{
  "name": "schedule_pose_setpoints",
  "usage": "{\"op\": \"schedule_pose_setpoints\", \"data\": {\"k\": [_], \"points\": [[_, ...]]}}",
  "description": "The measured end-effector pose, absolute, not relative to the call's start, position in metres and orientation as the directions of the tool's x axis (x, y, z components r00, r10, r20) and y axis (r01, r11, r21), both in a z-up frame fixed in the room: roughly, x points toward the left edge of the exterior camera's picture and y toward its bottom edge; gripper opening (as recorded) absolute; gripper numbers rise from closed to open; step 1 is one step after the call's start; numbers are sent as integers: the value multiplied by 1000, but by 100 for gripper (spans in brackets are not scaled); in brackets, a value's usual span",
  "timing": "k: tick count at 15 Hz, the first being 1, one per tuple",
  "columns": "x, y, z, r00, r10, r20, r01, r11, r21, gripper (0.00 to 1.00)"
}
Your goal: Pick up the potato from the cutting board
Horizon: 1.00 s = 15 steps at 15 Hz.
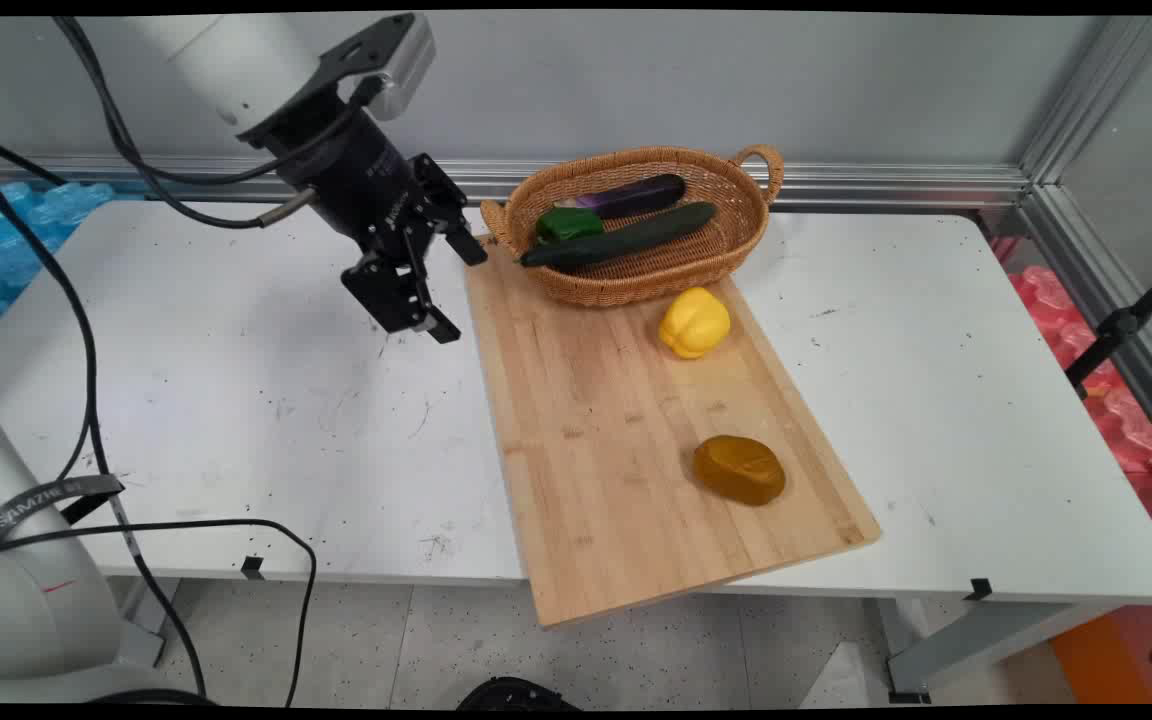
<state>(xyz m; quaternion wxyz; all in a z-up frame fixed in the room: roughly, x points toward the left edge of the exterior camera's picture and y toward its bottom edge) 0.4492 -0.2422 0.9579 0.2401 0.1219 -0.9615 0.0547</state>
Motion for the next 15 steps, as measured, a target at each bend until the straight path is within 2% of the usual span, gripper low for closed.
{"op": "schedule_pose_setpoints", "data": {"k": [7, 15], "points": [[408, -263, 938, -833, -168, 528, -226, 973, -48, 100], [335, -298, 889, -824, -99, 558, -146, 988, -40, 100]]}}
